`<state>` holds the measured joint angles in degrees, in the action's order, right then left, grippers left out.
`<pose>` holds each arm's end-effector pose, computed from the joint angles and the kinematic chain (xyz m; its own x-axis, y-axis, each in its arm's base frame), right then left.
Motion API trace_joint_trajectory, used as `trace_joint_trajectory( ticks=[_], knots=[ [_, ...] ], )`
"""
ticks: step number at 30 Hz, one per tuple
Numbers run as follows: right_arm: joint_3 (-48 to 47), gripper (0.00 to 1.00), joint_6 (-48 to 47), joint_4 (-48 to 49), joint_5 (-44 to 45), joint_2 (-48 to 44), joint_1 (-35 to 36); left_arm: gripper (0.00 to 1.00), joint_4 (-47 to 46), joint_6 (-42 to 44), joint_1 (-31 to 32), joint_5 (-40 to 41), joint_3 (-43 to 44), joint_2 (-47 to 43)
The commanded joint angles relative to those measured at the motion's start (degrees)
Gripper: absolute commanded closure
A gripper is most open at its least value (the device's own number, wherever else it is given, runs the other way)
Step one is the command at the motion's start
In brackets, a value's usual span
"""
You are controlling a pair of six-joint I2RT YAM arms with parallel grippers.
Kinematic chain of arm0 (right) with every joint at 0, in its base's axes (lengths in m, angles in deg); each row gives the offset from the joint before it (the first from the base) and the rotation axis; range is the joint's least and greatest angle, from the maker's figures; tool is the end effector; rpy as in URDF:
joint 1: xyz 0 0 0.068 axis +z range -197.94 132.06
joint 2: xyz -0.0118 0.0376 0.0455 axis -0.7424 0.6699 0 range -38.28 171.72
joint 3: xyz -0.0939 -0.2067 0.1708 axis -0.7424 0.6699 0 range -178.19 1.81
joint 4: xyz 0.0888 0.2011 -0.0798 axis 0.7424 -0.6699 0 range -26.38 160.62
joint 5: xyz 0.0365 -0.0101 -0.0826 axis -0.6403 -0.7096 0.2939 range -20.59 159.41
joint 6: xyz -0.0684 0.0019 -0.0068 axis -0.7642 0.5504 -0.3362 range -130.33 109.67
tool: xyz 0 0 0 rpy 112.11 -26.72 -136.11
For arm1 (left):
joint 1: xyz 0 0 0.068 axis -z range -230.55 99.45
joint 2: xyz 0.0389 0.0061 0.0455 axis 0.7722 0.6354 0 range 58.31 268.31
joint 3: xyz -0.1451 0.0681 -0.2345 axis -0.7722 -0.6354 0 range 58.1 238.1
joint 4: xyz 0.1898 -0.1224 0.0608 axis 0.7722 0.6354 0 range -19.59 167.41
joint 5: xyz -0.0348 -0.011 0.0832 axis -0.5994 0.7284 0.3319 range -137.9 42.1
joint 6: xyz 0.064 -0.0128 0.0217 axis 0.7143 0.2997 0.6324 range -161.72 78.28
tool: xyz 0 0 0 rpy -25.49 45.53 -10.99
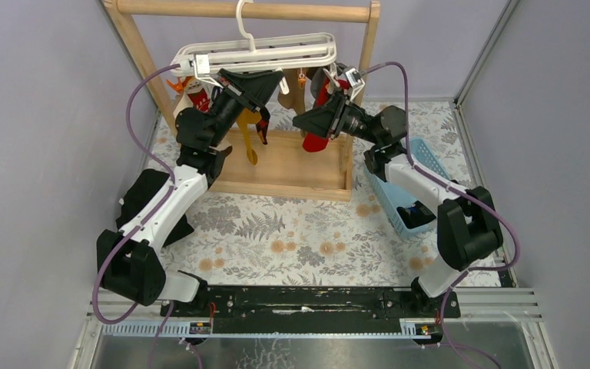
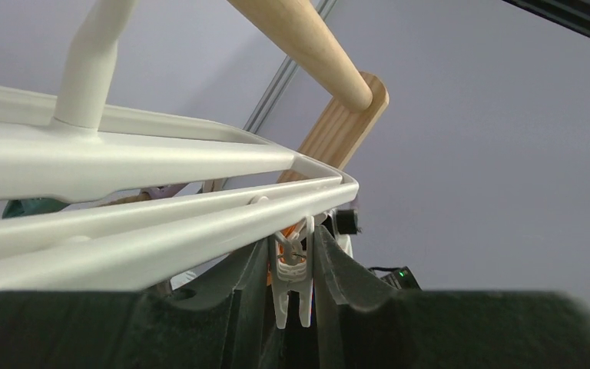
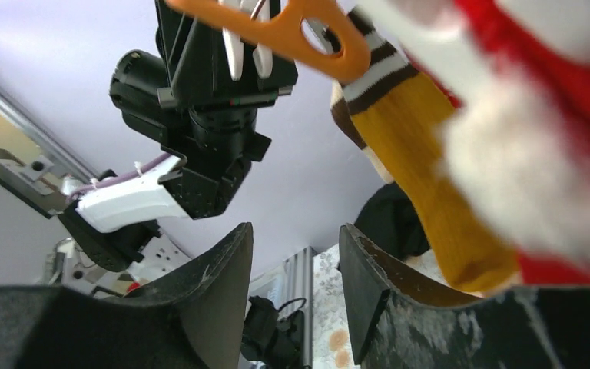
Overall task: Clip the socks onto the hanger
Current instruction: Open the clamp at the hanger, then adjust the sock in the bin.
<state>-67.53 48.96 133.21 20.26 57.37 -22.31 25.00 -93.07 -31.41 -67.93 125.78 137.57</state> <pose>0.3025 0.1919 0.4114 -0.4435 0.4110 -0.7965 -0.8839 -0.0536 0.4646 0.2739 -0.1151 0.4701 -0.1220 -0.7342 -0.6678 0.7710 0.3536 -0.5296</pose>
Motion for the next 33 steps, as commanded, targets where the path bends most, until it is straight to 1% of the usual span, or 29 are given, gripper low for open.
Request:
trace_joint_trajectory(
  ticks=[1,3,4,6,8,10,11,16,19,22,25,26,27,29,30,33],
  knots=[
    [4.3,0.48,-8.2,-4.0,2.7,-8.0,-0.4,1.00,-1.4,-1.9,-0.1,1.9,-1.5,-1.9],
    [6.7,0.48,-14.3,-11.6,4.7,-11.5,-0.4,1.00,-1.2,-2.2,-0.1,2.4,-2.2,-1.8],
    [7.9,0.48,-19.6,-18.5,7.6,-13.5,-0.4,1.00,-1.2,-2.3,-0.1,2.6,-2.5,-1.8],
    [9.7,0.48,-29.0,-31.1,14.9,-18.5,-0.4,1.00,-1.0,-2.4,-0.1,3.0,-3.0,-1.7],
    [10.8,0.48,-36.8,-42.8,24.2,-22.9,-0.5,1.00,-1.0,-2.5,-0.1,2.9,-3.3,-1.6],
    [11.6,0.48,-41.7,-51.5,32.9,-26.2,-0.8,1.00,-1.4,-2.8,-0.1,2.6,-3.3,-1.4],
    [12.2,0.48,-42.9,-54.4,35.3,-27.7,-1.6,1.00,-1.7,-2.9,-0.1,2.2,-3.3,-1.2],
    [15.4,0.48,-45.0,-62.1,42.2,-33.3,-6.0,1.00,-3.7,-4.1,-0.1,1.0,-3.4,-0.3],
    [17.8,0.48,-47.4,-66.9,47.8,-35.0,-8.2,1.00,-4.2,-4.3,-0.1,0.5,-3.4,-0.1],
    [20.6,0.48,-44.8,-70.2,51.0,-35.9,-13.5,1.00,-4.8,-4.4,-0.1,-0.1,-3.5,0.1],
    [24.9,0.46,-40.3,-70.5,55.2,-38.2,-18.3,1.00,-5.5,-4.5,-0.1,-0.9,-3.6,0.4],
    [25.8,0.45,-39.2,-71.1,57.0,-38.5,-19.5,1.00,-5.8,-4.7,-0.1,-1.2,-3.7,0.5],
    [26.5,0.40,-38.6,-71.6,59.1,-38.7,-19.9,1.00,-6.1,-4.9,-0.2,-1.4,-3.7,0.7],
    [26.9,0.29,-37.6,-74.2,64.5,-38.2,-20.3,1.00,-6.7,-5.4,-0.2,-1.9,-3.8,0.9],
    [27.1,0.24,-37.1,-75.1,68.6,-38.0,-20.3,1.00,-7.0,-5.6,-0.2,-2.0,-3.9,1.0],
    [30.2,0.10,-34.7,-74.5,76.7,-38.3,-20.9,1.00,-8.5,-6.7,-0.4,-2.5,-4.4,1.3]
  ],
)
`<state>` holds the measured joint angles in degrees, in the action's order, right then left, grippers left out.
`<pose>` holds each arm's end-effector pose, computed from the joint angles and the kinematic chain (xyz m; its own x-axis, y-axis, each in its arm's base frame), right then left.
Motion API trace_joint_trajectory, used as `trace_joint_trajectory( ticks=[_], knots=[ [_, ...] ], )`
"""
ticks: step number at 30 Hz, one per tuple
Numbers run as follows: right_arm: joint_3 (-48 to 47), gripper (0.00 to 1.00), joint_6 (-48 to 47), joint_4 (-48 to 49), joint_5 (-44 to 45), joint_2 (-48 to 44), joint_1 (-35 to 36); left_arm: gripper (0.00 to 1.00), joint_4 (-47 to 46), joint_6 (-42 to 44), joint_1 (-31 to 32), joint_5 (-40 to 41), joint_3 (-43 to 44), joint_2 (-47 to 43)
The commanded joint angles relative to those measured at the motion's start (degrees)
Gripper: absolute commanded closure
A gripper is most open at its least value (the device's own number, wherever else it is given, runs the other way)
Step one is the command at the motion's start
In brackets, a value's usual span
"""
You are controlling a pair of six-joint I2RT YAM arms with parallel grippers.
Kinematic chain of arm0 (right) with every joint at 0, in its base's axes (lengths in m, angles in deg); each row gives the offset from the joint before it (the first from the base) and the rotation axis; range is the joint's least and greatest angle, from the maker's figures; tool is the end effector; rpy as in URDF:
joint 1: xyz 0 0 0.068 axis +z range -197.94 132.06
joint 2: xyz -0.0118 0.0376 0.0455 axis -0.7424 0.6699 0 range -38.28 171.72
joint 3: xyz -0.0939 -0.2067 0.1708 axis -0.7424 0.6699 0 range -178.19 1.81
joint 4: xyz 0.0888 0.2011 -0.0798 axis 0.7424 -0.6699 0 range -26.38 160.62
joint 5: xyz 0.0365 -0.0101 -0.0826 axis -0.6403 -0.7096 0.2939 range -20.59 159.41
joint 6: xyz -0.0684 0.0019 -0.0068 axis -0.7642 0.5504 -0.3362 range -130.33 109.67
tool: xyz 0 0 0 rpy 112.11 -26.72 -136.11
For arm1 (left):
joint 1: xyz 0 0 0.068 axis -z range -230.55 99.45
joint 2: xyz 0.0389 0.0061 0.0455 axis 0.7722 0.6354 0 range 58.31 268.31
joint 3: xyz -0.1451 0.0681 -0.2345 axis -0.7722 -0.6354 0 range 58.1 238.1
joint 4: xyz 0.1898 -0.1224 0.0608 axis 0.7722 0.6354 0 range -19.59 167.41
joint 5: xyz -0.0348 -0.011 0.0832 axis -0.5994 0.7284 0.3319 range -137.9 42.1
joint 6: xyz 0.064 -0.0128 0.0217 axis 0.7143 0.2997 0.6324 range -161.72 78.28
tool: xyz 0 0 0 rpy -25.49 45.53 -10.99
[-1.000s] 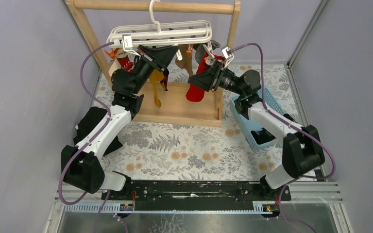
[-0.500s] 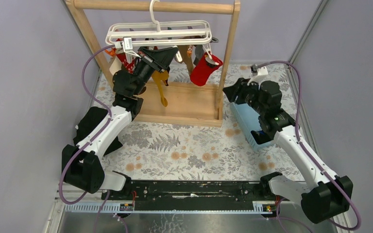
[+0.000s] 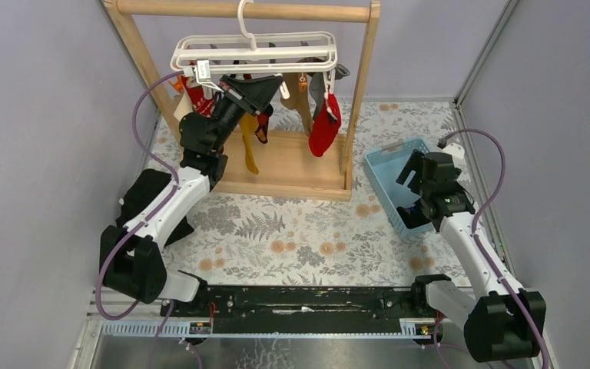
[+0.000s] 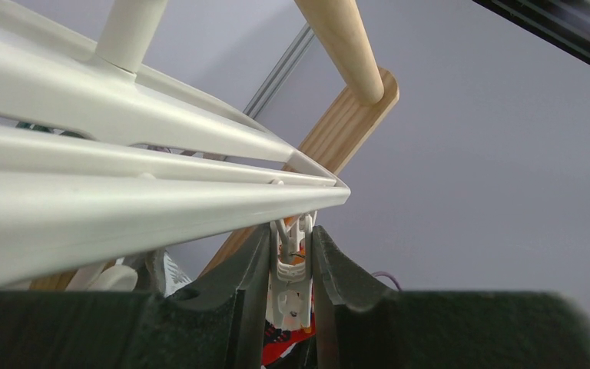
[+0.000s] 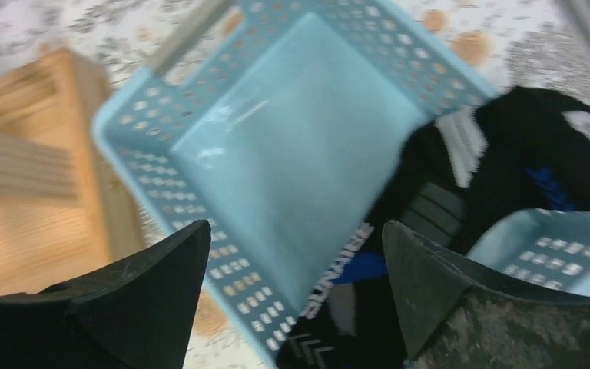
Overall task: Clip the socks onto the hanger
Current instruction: Adjust the sock in the bin.
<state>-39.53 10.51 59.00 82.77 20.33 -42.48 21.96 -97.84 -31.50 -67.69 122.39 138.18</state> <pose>0.2123 0.0075 0.2803 -0.4108 0.3085 -0.8580 0.2729 0.9395 0.2071 0.2786 -0.1160 0.4533 -0.1921 -0.7600 -0.6209 0.7470 0.2971 -0.5948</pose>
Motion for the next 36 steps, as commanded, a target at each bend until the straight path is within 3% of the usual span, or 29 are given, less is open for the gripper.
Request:
trace_joint_trajectory(
  ticks=[1,10,19,25,33,36],
  knots=[
    [2.7,0.08,5.3,-0.6,15.9,-1.1,-1.0,1.00,-6.0,-2.3,-0.3,-2.9,-1.2,0.8],
    [4.5,0.01,14.7,-1.1,22.9,10.1,-2.0,1.00,-7.7,-3.6,-0.4,-3.5,-2.1,1.2],
    [3.6,0.10,25.1,6.0,28.3,19.0,-3.6,1.00,-7.0,-3.1,-0.3,-3.3,-1.8,0.7],
    [-1.7,0.11,27.2,3.8,28.2,25.6,-4.5,1.00,-6.4,-2.5,-0.4,-3.2,-1.8,0.2],
    [-6.0,0.28,28.6,1.1,23.4,31.0,-9.3,1.00,-6.3,-2.4,-0.4,-3.1,-2.0,-0.3],
    [-6.5,0.49,28.1,1.0,20.7,31.9,-10.7,1.00,-6.4,-2.5,-0.4,-3.1,-2.0,-0.4]
  ],
)
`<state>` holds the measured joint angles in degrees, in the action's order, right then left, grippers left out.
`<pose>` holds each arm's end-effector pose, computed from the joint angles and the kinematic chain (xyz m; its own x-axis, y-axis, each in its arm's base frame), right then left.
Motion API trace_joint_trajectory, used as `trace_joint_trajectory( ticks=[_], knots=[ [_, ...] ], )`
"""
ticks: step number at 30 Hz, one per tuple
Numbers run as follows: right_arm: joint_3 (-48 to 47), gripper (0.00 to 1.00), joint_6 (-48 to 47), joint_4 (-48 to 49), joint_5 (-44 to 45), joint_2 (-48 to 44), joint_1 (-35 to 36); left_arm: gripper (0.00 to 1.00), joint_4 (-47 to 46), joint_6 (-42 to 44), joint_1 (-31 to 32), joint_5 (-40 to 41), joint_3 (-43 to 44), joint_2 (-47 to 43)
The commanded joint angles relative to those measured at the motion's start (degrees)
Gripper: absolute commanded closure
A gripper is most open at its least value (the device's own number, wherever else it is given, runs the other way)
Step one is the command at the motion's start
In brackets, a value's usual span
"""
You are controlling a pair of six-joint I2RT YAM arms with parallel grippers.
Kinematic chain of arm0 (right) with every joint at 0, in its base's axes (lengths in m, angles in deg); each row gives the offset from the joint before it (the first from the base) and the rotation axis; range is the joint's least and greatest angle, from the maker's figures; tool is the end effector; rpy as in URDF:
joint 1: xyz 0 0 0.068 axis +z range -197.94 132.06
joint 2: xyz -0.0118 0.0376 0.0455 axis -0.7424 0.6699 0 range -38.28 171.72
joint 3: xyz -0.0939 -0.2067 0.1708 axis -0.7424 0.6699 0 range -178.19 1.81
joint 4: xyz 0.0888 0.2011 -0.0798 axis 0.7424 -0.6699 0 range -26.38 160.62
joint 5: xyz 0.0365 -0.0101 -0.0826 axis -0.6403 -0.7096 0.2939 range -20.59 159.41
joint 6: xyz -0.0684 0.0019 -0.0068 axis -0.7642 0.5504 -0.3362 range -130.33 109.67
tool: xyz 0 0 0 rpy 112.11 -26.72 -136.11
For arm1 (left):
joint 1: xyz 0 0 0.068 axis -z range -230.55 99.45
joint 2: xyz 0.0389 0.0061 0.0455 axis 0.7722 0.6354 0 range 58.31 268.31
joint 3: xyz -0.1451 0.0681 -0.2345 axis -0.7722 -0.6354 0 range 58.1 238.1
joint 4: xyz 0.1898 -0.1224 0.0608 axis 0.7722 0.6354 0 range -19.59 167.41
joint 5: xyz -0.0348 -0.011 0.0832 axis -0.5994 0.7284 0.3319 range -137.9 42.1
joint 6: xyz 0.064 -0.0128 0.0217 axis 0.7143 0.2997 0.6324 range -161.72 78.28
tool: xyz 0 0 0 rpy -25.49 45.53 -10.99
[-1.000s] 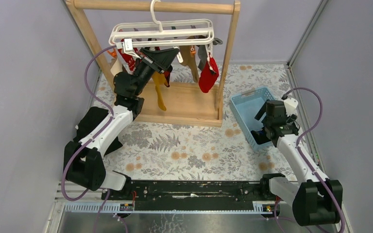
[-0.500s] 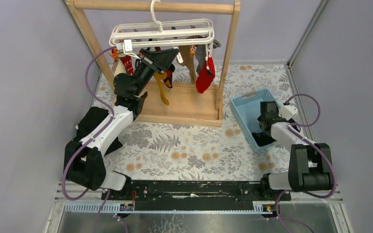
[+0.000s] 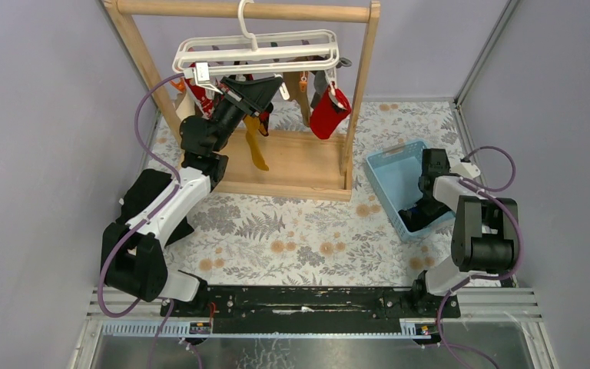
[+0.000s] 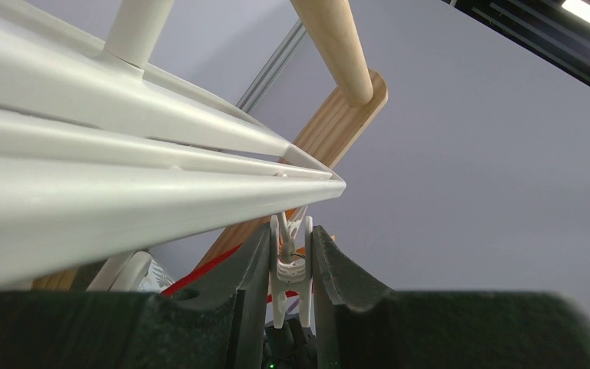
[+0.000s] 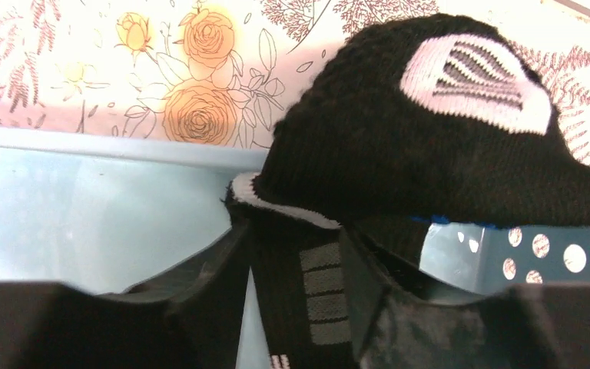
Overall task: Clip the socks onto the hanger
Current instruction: Adjust the sock in the bin.
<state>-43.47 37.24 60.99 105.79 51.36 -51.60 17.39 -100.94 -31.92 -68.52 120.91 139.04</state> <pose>0.2813 -0.0509 0.1854 -0.2498 0.6115 -0.7508 0.8653 0.4889 0.1102 0.2800 -0.1150 0.4488 -0.2126 -0.7768 -0.5928 0.7609 0.2490 -0.5992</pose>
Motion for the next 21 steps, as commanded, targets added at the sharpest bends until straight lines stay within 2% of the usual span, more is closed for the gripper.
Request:
trace_joint_trajectory(
  ticks=[1,7,12,18,21],
  knots=[
    [-1.9,0.56,1.4,-0.4,-3.2,0.5,-1.9,1.00,-1.8,0.6,0.0,-2.3,-0.5,-1.3],
    [0.3,0.99,-0.9,2.7,-9.7,-1.1,-2.7,1.00,-1.8,0.6,0.0,-2.3,-0.7,-1.5],
    [0.0,1.00,-3.8,2.0,-18.9,-6.6,-2.7,1.00,-1.8,0.6,0.0,-2.3,-0.6,-1.5],
    [1.9,1.00,-9.2,7.3,-35.1,-23.1,-2.6,1.00,-2.3,0.4,0.0,-2.5,-0.5,-1.0],
    [1.8,1.00,-9.3,8.3,-38.6,-29.0,-2.7,1.00,-2.7,0.0,0.0,-2.8,-0.5,-0.5]
  ],
)
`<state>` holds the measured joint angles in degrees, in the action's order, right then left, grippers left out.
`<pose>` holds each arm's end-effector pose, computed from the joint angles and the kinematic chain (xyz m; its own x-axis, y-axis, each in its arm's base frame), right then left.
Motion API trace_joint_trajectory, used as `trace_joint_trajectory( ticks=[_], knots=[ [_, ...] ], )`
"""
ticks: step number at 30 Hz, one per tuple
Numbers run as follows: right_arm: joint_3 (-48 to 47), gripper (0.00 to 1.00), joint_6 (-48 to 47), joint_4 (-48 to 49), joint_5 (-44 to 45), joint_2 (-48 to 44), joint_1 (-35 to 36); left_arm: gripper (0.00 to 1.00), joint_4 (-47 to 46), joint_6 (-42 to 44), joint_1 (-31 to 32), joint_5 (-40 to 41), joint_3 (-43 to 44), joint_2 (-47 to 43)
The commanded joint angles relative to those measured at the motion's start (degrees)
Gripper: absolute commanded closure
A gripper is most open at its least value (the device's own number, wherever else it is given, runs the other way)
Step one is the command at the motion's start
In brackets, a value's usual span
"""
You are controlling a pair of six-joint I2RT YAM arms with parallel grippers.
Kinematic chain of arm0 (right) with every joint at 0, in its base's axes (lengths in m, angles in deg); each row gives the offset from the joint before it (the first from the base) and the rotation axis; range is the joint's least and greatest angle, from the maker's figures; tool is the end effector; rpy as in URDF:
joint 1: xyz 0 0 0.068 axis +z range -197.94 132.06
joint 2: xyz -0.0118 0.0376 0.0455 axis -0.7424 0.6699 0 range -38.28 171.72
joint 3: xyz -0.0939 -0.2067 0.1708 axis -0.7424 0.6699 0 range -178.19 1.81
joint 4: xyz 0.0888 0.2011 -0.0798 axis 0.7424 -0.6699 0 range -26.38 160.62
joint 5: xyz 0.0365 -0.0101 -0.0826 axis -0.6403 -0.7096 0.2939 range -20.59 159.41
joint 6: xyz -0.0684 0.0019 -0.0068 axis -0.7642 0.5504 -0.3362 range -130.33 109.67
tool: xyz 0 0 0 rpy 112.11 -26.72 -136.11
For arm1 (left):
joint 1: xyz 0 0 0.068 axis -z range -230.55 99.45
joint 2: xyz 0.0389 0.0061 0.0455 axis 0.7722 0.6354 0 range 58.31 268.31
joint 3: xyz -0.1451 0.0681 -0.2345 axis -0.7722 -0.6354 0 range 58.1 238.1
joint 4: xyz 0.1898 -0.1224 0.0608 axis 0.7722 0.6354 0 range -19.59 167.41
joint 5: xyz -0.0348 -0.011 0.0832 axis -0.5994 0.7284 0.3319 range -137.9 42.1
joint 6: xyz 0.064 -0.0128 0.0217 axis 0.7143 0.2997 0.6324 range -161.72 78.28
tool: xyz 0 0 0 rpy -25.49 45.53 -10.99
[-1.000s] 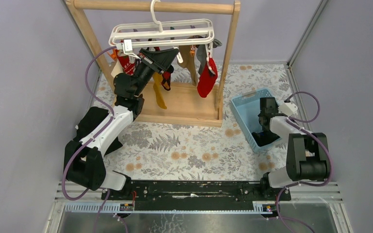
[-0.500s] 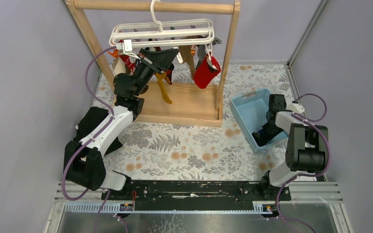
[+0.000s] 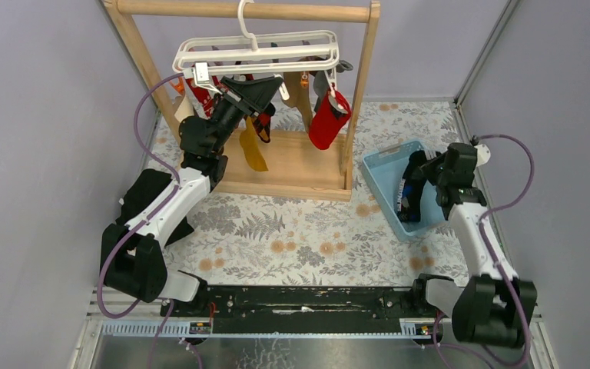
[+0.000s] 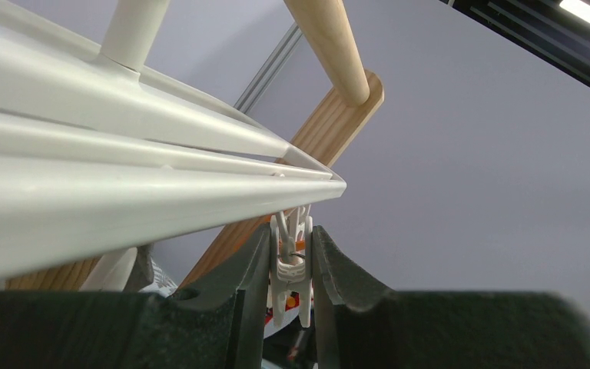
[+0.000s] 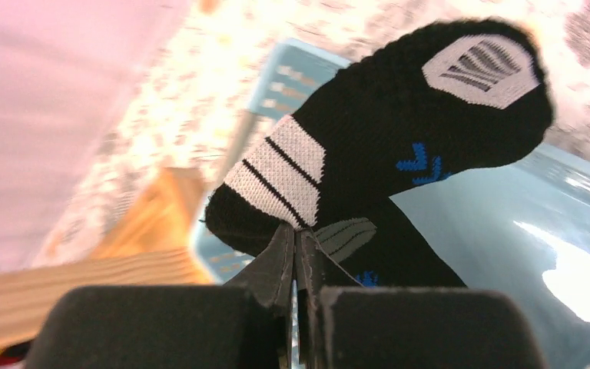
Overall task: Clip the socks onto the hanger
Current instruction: Adjust the sock in the bin.
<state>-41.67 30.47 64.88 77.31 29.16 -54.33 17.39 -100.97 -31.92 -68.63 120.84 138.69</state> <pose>0.2451 -0.0350 0.2715 -0.2232 0.6763 -0.7020 0.4951 0.6990 0.5160 0.2781 -0.1144 0.4501 -0.2112 -0.7769 -0.5931 0.7641 0.2471 -0.5959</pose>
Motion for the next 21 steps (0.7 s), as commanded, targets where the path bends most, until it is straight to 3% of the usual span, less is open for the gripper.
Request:
trace_joint_trajectory(
  ticks=[1,7,13,21],
  knots=[
    [-1.3,1.00,-2.8,3.5,-11.1,-7.7,0.1,1.00,-2.8,0.0,0.0,-2.7,-0.5,-0.1],
    [-5.3,1.00,-1.1,0.4,-21.3,-9.2,0.3,1.00,-2.9,-0.1,-0.1,-2.7,-0.3,0.1],
    [-7.9,1.00,-1.1,-0.5,-23.3,-13.6,1.0,1.00,-2.4,0.0,0.0,-2.8,-0.1,0.1],
    [-19.4,1.00,-1.9,-3.6,-32.6,-15.3,1.0,1.00,-2.5,-0.1,0.1,-2.8,0.2,0.8]
  ],
)
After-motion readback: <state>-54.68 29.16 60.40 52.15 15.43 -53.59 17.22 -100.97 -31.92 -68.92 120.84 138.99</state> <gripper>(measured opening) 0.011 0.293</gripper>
